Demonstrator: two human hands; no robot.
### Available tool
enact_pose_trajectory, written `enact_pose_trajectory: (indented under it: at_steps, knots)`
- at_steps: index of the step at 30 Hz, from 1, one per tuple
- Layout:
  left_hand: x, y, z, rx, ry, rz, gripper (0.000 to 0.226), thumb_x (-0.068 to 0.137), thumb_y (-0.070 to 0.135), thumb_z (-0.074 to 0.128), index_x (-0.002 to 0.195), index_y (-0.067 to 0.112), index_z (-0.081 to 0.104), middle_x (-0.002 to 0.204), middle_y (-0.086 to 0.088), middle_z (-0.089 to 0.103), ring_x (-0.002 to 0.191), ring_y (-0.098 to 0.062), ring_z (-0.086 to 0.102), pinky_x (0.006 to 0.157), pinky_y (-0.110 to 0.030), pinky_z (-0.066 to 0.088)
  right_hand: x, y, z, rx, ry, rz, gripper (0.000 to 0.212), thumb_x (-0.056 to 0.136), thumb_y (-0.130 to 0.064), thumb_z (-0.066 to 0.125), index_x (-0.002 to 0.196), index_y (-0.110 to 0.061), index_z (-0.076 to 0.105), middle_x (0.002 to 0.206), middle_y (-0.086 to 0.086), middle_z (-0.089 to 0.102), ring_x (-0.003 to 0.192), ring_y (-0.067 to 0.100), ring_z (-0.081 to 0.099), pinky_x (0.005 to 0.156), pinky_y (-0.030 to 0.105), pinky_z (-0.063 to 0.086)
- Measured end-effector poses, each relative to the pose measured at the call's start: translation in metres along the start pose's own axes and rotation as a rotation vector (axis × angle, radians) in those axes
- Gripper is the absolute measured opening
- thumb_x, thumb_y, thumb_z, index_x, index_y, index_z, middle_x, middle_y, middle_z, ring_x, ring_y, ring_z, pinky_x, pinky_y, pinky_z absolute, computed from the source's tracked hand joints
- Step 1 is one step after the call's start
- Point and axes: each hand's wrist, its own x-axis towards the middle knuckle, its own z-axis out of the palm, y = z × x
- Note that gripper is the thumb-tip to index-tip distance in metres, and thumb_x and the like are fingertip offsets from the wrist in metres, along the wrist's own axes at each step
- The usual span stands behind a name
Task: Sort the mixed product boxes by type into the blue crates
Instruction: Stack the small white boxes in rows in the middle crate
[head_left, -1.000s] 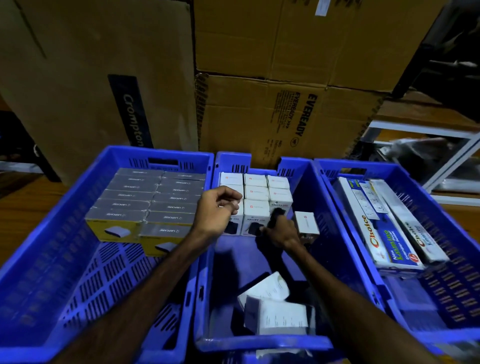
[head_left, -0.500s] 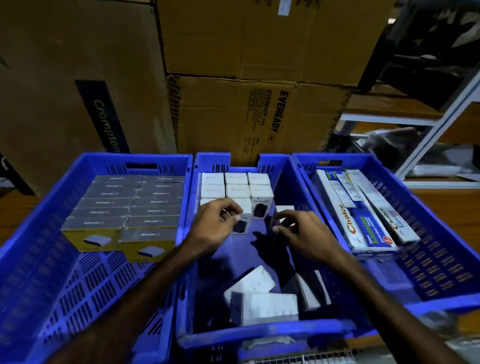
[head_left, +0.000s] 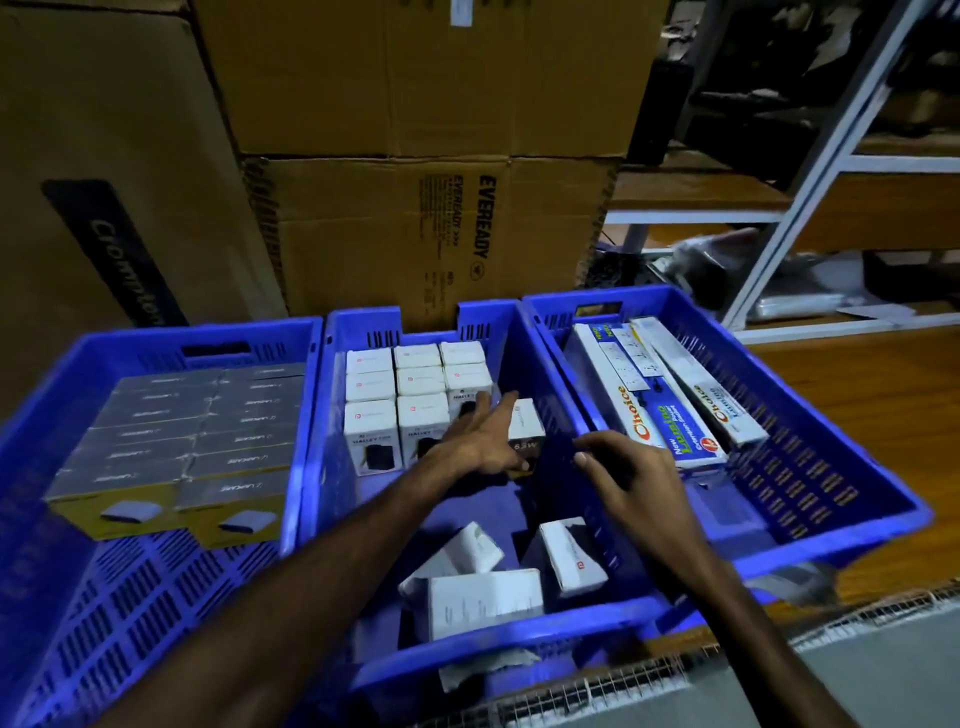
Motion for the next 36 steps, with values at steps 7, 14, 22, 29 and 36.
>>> enact_pose_trajectory:
  at_steps: [7,14,22,29,36]
  knots:
    - [0.002,-0.009,0.006,-0.187,0.111,-0.012,0.075,0.066,0.024,0.082,0.132,0.027,0.047,0.129,-0.008,0.063,0.117,-0.031,0.063,0.085,-0.043,0.055,-0.002,-0.002,0.001,0.046,0.043,0.041,0.007,0.094,-0.019,0.073,0.1,-0.02,0.076,0.088,-0.01,0.078,0.083,0.0,0.072,0.08,0.031,0.057]
    - [-0.025,-0.012,-0.009,-0.507,0.267,-0.078,0.079,0.053,0.044,0.096,0.121,0.029,0.057,0.11,0.008,0.073,0.097,-0.013,0.07,0.083,-0.037,0.06,0.001,-0.009,0.005,-0.023,0.035,0.041,0.019,0.092,-0.023,0.074,0.111,-0.022,0.073,0.1,-0.006,0.078,0.093,0.011,0.073,0.085,0.039,0.057]
    - [-0.092,0.021,-0.037,-0.499,0.472,-0.153,0.076,0.041,0.074,0.083,0.094,0.032,0.05,0.091,0.015,0.069,0.084,-0.01,0.066,0.065,-0.032,0.05,0.027,-0.045,0.017,-0.185,-0.206,0.1,0.101,0.079,-0.058,0.074,0.16,-0.038,0.016,0.149,-0.004,0.034,0.127,0.026,0.055,0.094,0.047,0.049]
    - [-0.115,0.016,-0.045,-0.513,0.561,-0.062,0.07,0.048,0.068,0.089,0.094,0.032,0.05,0.084,0.013,0.066,0.074,-0.005,0.062,0.065,-0.035,0.053,0.047,-0.037,0.019,0.137,-0.292,0.061,0.072,0.068,-0.04,0.087,0.13,-0.031,0.053,0.12,-0.016,0.068,0.102,-0.007,0.064,0.091,0.031,0.054]
    - [-0.103,-0.014,-0.066,-0.399,0.445,0.223,0.07,0.065,0.039,0.097,0.128,0.035,0.067,0.1,0.017,0.056,0.073,0.017,0.049,0.064,-0.009,0.033,0.071,-0.016,0.008,0.19,-0.497,0.058,0.077,0.07,-0.025,0.092,0.134,-0.028,0.05,0.12,-0.012,0.068,0.113,0.009,0.066,0.1,0.041,0.055]
